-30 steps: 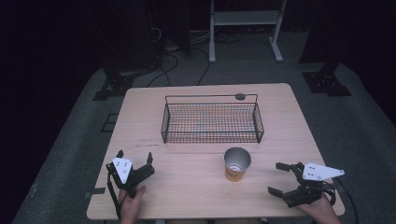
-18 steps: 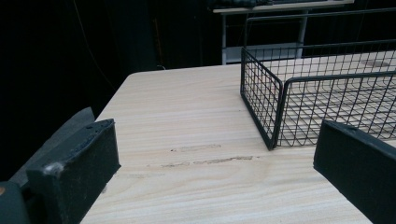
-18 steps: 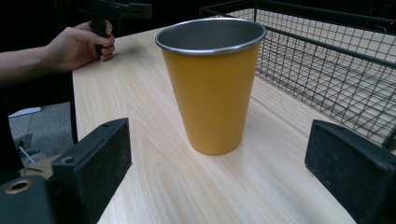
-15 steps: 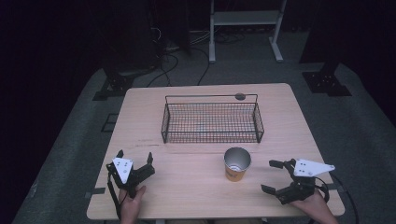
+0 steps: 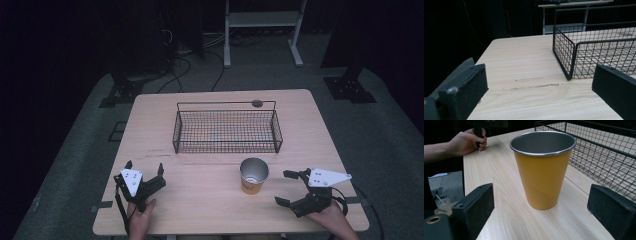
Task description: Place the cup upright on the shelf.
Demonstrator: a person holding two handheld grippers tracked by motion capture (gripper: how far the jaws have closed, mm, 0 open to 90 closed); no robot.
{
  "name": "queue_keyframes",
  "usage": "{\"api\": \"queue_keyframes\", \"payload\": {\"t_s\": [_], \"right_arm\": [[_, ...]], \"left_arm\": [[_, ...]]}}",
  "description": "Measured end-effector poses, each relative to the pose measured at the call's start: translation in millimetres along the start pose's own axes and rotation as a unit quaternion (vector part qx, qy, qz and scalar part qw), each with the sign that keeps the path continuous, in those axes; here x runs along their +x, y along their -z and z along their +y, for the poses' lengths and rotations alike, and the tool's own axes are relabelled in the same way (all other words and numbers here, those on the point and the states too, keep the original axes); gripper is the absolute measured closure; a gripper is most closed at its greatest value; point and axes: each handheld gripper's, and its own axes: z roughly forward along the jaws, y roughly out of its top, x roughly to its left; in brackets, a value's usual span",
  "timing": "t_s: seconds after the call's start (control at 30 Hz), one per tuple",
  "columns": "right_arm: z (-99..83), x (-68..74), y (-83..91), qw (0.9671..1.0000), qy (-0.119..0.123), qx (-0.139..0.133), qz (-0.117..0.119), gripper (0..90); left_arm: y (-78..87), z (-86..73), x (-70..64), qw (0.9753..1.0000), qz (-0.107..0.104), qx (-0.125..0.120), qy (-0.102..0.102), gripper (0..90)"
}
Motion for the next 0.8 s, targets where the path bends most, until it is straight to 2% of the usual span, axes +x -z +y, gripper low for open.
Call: {"api": "queue_keyframes", "payload": {"t_s": [0.8], "right_arm": [[10.0, -2.0, -18.3, 0.9998, 0.002, 0.02, 0.001, 6.5]], "left_arm": [[-0.1, 0.0, -0.3, 1.0, 0.0, 0.0, -0.001, 0.0]]}}
